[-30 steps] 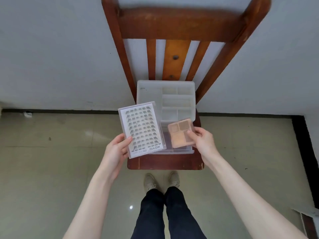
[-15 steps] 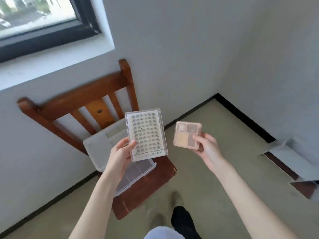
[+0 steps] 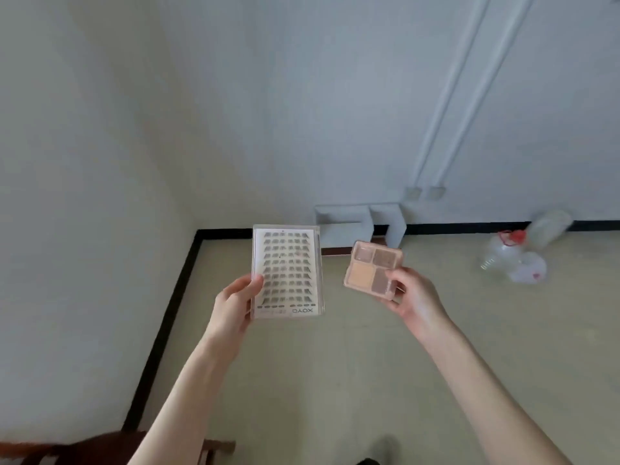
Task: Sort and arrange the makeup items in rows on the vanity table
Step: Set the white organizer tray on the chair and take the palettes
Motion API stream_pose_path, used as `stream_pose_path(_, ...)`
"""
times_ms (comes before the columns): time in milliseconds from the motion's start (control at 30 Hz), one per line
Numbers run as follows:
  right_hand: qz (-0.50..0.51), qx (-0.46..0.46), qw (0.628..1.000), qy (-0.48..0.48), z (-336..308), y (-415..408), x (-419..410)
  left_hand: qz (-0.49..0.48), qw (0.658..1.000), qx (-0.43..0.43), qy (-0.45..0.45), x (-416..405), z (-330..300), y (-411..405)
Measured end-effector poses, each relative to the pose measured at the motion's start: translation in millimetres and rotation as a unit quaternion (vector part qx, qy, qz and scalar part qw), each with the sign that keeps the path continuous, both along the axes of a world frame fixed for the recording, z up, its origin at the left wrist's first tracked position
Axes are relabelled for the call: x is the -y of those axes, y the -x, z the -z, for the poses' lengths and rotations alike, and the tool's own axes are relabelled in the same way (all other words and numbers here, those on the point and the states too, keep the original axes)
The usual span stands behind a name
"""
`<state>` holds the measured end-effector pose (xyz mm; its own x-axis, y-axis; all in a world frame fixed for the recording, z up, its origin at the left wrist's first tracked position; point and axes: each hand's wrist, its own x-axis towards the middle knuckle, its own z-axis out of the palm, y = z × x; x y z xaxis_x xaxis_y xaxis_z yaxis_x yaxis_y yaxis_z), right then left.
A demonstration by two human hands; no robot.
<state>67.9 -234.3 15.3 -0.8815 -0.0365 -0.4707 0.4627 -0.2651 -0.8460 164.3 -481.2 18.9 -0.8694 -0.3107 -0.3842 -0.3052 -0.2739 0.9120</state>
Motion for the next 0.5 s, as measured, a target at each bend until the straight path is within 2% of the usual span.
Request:
stream_pose_path(200, 0.146, -0.048, 0.988, 0.019, -14, 43, -181, 0.126, 0.991, -0.028, -0.021, -170, -16, 133)
stream_pose_path(500, 0.359, -0.032, 0.933, -0.001, -13, 35, -406, 0.323, 0.946, -0.010, -0.040, -409, -6, 234)
